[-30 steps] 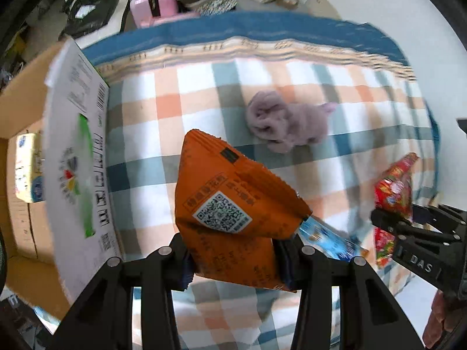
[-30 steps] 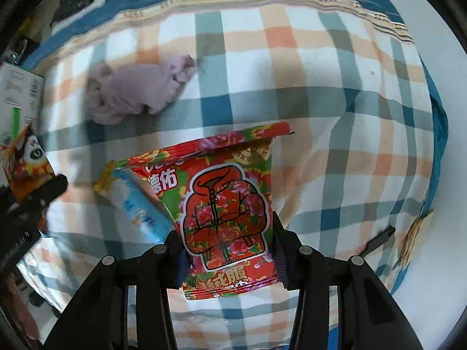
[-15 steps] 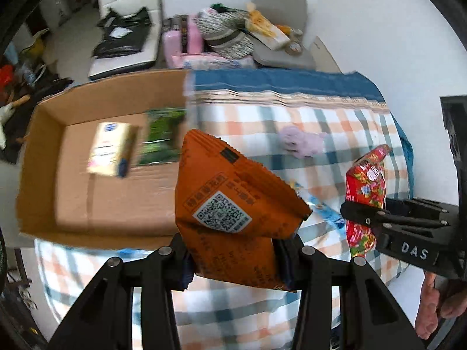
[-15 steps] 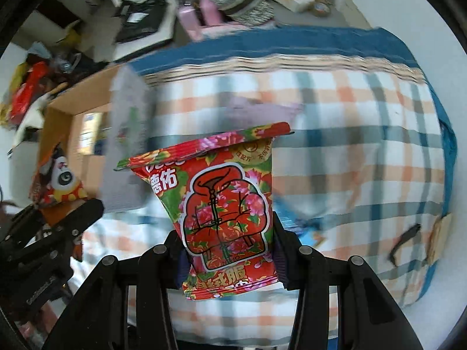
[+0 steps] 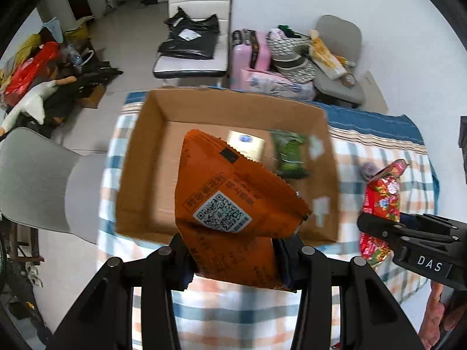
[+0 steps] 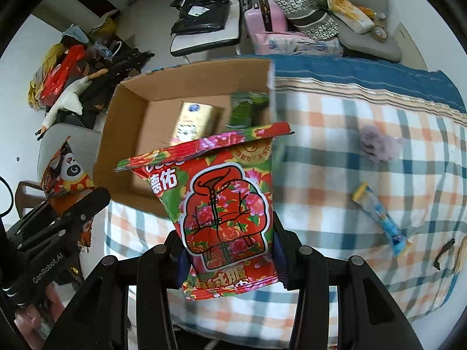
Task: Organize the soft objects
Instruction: 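Carry the orange and red bags with both grippers over the cardboard box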
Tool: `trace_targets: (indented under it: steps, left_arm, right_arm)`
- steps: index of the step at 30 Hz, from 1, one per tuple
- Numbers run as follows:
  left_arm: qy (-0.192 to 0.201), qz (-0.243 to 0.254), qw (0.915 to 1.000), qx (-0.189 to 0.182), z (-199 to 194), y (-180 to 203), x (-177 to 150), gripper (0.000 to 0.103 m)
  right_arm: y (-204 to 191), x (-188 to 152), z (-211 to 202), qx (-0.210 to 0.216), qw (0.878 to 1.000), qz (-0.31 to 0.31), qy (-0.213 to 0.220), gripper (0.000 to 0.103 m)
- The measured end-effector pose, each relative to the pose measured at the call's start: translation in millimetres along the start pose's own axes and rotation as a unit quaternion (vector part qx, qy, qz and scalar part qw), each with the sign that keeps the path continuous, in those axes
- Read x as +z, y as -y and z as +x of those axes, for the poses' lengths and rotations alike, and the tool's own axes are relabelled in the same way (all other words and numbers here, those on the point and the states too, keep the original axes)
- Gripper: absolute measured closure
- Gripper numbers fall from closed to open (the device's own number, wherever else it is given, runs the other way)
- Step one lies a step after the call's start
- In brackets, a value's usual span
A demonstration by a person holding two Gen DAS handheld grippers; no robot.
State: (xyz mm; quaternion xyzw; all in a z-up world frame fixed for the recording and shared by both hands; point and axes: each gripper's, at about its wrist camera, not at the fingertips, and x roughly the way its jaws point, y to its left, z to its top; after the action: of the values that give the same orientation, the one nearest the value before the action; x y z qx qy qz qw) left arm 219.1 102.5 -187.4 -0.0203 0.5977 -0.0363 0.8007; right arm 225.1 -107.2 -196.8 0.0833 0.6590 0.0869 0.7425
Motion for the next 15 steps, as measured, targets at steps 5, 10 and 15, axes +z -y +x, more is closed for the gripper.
trace_targets:
  steps: [5, 10, 15]
  left_arm:
    - [-0.013, 0.01, 0.9995, 0.025, 23, -32, 31, 0.062]
    - [-0.051, 0.017, 0.998, 0.032, 66, -52, 63, 0.062]
    - [-0.097, 0.022, 0.9945, 0.034, 112, -63, 85, 0.062]
  right_arm:
    - [-26, 19, 24, -0.012, 1.0, 0.019, -0.012, 0.055]
    - [-37, 34, 59, -0.034, 0.998, 0.038, -0.034, 0.055]
    - [-33, 43, 105, -0.06, 0.994, 0.057, -0.068, 0.055]
